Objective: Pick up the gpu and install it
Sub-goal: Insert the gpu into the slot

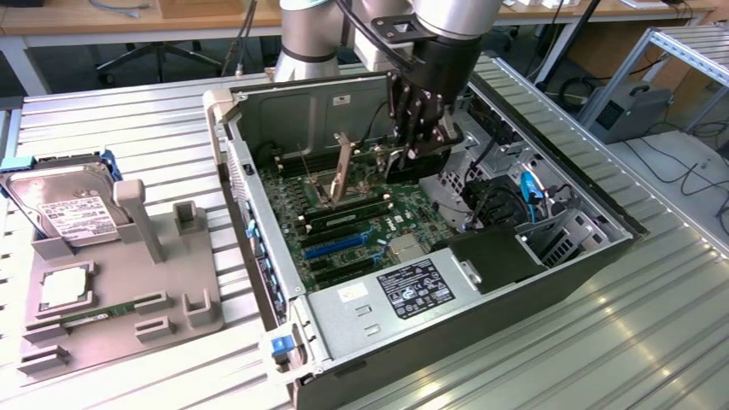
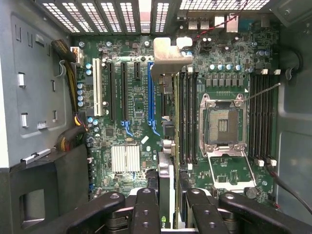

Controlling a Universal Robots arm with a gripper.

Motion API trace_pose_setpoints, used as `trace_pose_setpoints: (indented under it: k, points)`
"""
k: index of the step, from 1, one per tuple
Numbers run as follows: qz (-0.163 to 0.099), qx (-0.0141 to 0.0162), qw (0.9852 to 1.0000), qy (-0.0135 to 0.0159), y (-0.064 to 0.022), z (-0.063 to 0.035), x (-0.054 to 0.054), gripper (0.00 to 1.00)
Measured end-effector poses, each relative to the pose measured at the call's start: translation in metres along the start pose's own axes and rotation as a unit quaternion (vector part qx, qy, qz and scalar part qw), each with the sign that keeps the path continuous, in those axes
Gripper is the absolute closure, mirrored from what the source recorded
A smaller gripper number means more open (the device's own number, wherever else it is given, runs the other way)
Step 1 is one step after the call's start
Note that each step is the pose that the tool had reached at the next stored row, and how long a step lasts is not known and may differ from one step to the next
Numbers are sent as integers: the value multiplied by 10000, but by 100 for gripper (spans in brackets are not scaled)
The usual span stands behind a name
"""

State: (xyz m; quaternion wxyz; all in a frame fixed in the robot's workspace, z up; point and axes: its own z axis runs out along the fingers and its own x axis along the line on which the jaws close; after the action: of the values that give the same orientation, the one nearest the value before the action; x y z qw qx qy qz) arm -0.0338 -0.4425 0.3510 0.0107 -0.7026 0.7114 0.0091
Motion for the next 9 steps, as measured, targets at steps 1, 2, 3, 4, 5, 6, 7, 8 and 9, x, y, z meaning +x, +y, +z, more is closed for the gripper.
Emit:
trace_pose_setpoints:
  k: [1,2,3,4,5,6,7,8,9]
  points:
    - [0,0,10000,0,0,3,0,73]
    - [0,0,10000,0,0,6,0,73]
    - [0,0,10000,0,0,9,0,73]
    - [0,0,10000,0,0,12,1,73]
    - [0,0,10000,0,0,14,1,73]
    - [0,0,10000,0,0,17,1,73]
    - [0,0,10000,0,0,20,1,73]
    - [0,0,10000,0,0,23,1,73]
    - [0,0,10000,0,0,26,1,73]
